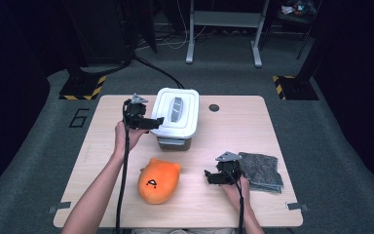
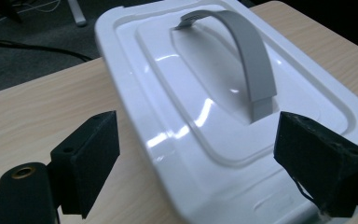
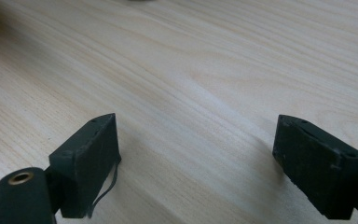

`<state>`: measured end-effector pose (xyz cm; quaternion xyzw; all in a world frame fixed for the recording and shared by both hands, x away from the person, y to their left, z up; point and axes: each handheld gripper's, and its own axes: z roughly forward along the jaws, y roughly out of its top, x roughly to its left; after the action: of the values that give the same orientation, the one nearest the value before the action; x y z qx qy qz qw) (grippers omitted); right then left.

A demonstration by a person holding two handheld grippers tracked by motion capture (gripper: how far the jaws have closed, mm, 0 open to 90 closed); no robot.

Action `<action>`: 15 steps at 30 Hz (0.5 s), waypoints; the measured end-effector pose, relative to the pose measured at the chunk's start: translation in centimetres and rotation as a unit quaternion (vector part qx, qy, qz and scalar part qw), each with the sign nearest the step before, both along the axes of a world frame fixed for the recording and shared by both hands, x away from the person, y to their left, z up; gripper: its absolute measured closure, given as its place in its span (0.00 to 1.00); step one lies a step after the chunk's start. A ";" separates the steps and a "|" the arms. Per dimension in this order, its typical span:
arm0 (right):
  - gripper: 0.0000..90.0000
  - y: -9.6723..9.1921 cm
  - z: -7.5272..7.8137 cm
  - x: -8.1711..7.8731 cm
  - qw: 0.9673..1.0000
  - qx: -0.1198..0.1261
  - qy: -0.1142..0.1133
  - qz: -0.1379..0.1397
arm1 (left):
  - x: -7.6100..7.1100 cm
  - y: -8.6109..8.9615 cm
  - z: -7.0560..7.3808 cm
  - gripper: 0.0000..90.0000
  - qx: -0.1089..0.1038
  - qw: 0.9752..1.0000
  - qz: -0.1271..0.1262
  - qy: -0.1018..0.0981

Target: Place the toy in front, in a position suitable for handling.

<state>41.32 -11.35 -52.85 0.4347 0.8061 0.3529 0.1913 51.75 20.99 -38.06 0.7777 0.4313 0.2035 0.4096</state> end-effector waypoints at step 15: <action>0.15 0.0 0.0 0.0 1.000 0.002 0.001 0.000 | 3.1 -5.8 0.4 0.44 0.032 0.999 -0.019 -0.011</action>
<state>41.33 -11.36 -52.85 0.4357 0.8056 0.3538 0.1896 54.87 15.19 -37.65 0.7959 0.4057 0.2178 0.3933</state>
